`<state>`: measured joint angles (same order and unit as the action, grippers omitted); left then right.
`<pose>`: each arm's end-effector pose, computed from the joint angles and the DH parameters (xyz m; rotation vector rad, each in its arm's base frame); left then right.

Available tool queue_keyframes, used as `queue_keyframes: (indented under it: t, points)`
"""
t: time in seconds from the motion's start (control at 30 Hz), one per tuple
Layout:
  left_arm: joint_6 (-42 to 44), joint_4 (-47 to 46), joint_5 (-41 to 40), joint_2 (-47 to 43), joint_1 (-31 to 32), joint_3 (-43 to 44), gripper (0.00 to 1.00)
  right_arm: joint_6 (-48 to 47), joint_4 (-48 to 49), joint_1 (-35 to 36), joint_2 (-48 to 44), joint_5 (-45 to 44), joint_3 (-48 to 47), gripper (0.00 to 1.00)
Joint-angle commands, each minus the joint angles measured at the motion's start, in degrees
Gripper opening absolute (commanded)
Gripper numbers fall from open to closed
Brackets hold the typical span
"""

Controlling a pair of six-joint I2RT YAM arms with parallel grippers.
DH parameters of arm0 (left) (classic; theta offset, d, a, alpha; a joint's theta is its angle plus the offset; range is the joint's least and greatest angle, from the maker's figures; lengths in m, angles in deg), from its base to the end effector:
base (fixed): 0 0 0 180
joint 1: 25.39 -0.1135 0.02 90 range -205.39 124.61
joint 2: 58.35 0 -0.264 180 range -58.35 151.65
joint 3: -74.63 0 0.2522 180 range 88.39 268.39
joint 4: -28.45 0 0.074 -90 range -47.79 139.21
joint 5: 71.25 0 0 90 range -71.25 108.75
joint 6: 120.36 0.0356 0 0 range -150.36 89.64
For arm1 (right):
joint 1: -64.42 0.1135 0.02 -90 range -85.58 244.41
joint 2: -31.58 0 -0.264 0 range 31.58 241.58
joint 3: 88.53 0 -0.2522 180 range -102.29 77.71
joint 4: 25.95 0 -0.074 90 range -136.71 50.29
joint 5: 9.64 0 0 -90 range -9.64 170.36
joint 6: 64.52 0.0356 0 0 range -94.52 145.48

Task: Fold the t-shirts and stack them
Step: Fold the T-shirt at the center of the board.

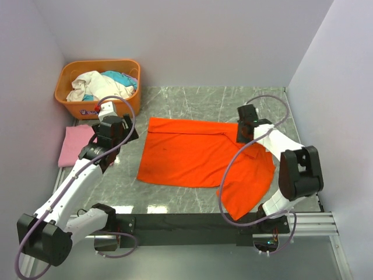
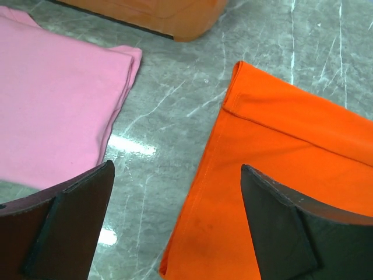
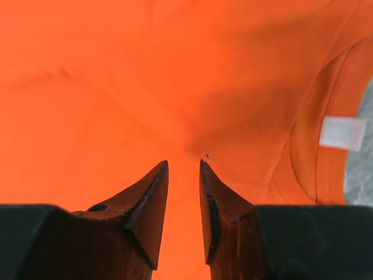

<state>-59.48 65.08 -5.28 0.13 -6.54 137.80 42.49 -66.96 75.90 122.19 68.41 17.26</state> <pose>0.2164 -0.0586 0.3028 -0.4270 2.0313 -0.0642 0.3184 0.0571 0.2146 0.2002 2.5335 -0.0750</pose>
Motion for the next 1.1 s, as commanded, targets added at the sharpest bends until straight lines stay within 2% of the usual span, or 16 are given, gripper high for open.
queue_keyframes:
  t: [0.0, 0.13, 0.4, 0.87, 1.07]
  points:
    - [1.35, -2.3, -1.46, -1.52, 0.04, -0.36, 0.93, -4.88, -1.67, 4.15, 2.54, -7.12, -0.9, 0.35]
    - [1.35, -1.43, -1.37, -1.0, 0.04, 0.25, 0.9, -5.5, -2.64, 7.23, 6.94, -11.78, -3.01, 0.33]
    - [1.88, -1.95, -1.19, -1.0, 0.04, -0.01, 0.88, -6.12, -3.34, 8.29, 14.32, -16.88, -6.26, 0.28]
    - [2.05, -1.87, -0.93, -0.21, -0.13, -0.01, 0.88, -8.4, -3.61, 7.94, 17.93, -19.69, -10.3, 0.27]
    - [2.23, -1.95, -1.02, 0.23, -0.13, -0.1, 0.88, -9.28, -3.08, 6.1, 18.64, -18.47, -11.1, 0.1]
